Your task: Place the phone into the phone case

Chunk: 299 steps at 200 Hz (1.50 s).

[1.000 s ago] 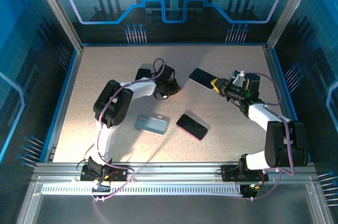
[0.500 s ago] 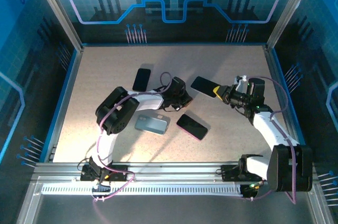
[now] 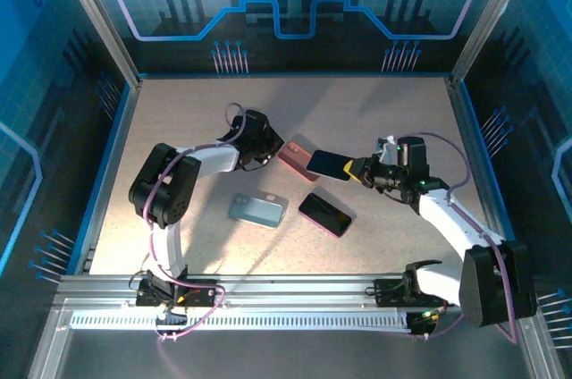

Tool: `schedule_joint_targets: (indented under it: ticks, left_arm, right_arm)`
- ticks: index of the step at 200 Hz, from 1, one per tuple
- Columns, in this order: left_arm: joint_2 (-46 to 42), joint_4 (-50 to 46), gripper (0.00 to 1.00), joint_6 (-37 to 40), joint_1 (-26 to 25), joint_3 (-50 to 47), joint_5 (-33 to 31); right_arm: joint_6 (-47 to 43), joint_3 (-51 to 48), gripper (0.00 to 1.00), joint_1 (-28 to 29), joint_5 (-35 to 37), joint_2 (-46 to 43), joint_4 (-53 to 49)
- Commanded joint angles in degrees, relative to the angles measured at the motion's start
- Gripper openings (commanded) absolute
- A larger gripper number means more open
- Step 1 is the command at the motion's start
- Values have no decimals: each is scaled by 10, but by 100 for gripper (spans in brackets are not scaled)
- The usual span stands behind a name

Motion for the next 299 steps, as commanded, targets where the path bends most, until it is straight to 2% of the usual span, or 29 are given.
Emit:
schedule_joint_targets:
  ticks: [1,47,138,231,299]
  left_arm:
    - [17,-39,0,60,7,40,26]
    - [62,-38,0,90,28,72,49]
    - [78,-18,0,108,27,54,53]
    - [49,36,0,59,-21,-41,50]
    - [33,62,0,38,-25,-72,50]
  right_arm:
    - [19,22,0,32,29,27,36]
    - [60,38,0,81,82,91,91]
    - [117,52,0,90,101,194,202]
    - [110,58,0,91,100,238,204]
    - [94,88,0,105,84,291,203]
